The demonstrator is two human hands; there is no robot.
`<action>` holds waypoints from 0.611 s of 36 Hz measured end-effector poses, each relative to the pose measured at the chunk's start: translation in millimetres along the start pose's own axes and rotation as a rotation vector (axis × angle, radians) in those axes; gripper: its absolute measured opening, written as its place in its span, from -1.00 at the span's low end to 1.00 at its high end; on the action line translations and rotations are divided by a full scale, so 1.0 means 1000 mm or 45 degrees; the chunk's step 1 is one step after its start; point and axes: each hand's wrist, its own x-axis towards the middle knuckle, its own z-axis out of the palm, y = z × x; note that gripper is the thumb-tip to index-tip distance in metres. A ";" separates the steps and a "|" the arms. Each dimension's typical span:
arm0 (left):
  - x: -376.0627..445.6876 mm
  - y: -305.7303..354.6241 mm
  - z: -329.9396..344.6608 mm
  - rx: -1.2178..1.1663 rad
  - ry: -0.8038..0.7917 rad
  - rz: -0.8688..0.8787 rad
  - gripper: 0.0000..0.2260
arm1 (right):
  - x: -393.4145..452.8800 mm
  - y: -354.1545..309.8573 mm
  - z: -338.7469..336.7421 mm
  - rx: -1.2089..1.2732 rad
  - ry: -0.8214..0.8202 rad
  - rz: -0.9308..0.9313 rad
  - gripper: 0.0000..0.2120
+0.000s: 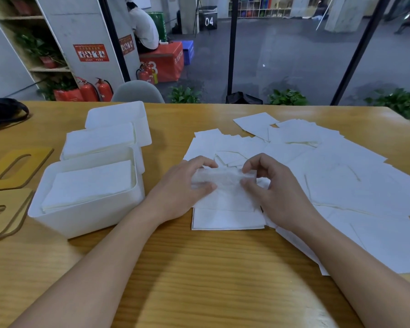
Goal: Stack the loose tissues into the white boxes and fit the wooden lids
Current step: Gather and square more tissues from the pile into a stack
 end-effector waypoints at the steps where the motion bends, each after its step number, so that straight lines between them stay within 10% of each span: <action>1: 0.000 0.000 0.000 -0.013 0.017 0.005 -0.73 | -0.001 0.001 0.001 -0.006 0.010 0.011 -0.79; 22: -0.007 -0.002 -0.007 0.232 -0.134 0.008 -0.91 | -0.011 0.008 -0.013 -0.426 -0.191 0.109 -0.91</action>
